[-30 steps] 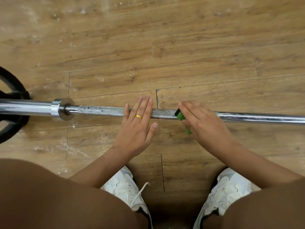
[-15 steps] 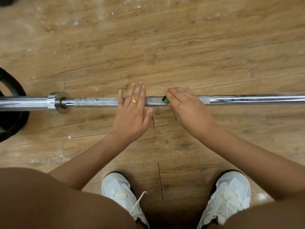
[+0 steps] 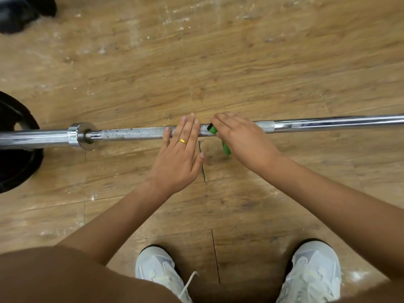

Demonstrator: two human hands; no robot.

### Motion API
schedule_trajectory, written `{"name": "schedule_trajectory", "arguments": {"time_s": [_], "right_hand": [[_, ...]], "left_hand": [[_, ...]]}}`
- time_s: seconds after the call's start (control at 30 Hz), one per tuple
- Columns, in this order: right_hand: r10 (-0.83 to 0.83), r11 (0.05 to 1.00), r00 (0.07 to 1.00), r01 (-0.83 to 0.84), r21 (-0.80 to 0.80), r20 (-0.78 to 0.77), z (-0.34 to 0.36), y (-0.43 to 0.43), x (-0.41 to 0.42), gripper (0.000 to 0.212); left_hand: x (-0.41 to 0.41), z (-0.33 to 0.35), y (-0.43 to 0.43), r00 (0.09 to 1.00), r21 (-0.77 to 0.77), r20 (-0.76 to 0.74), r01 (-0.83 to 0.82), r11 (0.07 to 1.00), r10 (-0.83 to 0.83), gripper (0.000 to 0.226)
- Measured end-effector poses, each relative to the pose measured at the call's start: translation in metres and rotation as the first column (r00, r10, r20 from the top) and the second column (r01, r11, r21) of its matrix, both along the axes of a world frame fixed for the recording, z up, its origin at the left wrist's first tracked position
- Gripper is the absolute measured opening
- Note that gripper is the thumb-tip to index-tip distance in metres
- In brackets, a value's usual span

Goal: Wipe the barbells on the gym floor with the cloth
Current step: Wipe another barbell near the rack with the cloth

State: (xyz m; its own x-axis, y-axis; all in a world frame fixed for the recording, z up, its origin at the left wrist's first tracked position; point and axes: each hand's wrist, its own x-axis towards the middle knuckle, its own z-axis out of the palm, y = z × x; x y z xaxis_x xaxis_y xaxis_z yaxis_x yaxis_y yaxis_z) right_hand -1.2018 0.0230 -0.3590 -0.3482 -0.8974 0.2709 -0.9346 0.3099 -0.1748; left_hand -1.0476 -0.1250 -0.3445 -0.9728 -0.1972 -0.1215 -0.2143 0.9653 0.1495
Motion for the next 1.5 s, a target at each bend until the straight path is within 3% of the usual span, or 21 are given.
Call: {"name": "schedule_trajectory", "arguments": {"time_s": [0.23,0.47,0.57,0.7,0.87,1.0,1.1,1.2,1.4,1.5], "right_hand": [[-0.124,0.992,0.992,0.124,-0.015,0.0,0.002,0.003,-0.016,0.04],[-0.097,0.995,0.995,0.097,-0.021,0.012,0.002,0.02,-0.034,0.049],[-0.148,0.987,0.989,0.148,0.054,-0.004,0.001,0.034,-0.047,0.054],[-0.275,0.961,0.961,0.275,0.03,-0.011,-0.005,0.019,-0.027,0.05],[-0.192,0.981,0.979,0.191,-0.02,-0.072,-0.009,0.033,-0.028,0.055],[-0.337,0.94,0.941,0.336,-0.057,-0.016,-0.007,0.037,-0.025,0.052],[-0.298,0.953,0.955,0.297,-0.052,0.001,-0.011,0.018,-0.009,0.053],[-0.224,0.973,0.975,0.223,-0.057,-0.015,-0.01,0.028,-0.017,0.045],[-0.428,0.893,0.903,0.426,-0.143,0.014,-0.012,0.03,-0.011,0.028],[-0.372,0.912,0.928,0.365,-0.186,-0.007,-0.014,0.022,-0.008,0.027]], "left_hand": [[-0.018,0.01,-0.008,0.999,0.117,0.017,-0.035,0.993,0.033,0.077],[-0.05,0.027,-0.022,0.999,0.135,0.014,0.027,0.991,-0.029,0.063],[-0.057,0.019,-0.015,0.998,0.064,0.024,0.053,0.997,-0.055,0.067],[-0.054,0.006,-0.006,0.999,0.014,-0.029,0.019,1.0,-0.019,0.071],[-0.053,0.004,-0.004,0.999,-0.028,-0.051,0.017,0.999,-0.019,0.072],[-0.05,0.002,0.003,0.997,-0.045,-0.076,-0.013,0.999,0.01,0.074],[-0.047,0.0,0.003,0.997,-0.056,-0.082,-0.012,0.998,0.008,0.074],[-0.044,0.001,0.0,0.997,-0.067,-0.067,0.023,0.997,-0.028,0.073],[-0.039,-0.005,0.007,0.996,-0.108,-0.085,0.007,0.994,-0.016,0.074],[-0.038,-0.006,0.008,0.996,-0.109,-0.088,0.002,0.994,-0.012,0.075]]}}
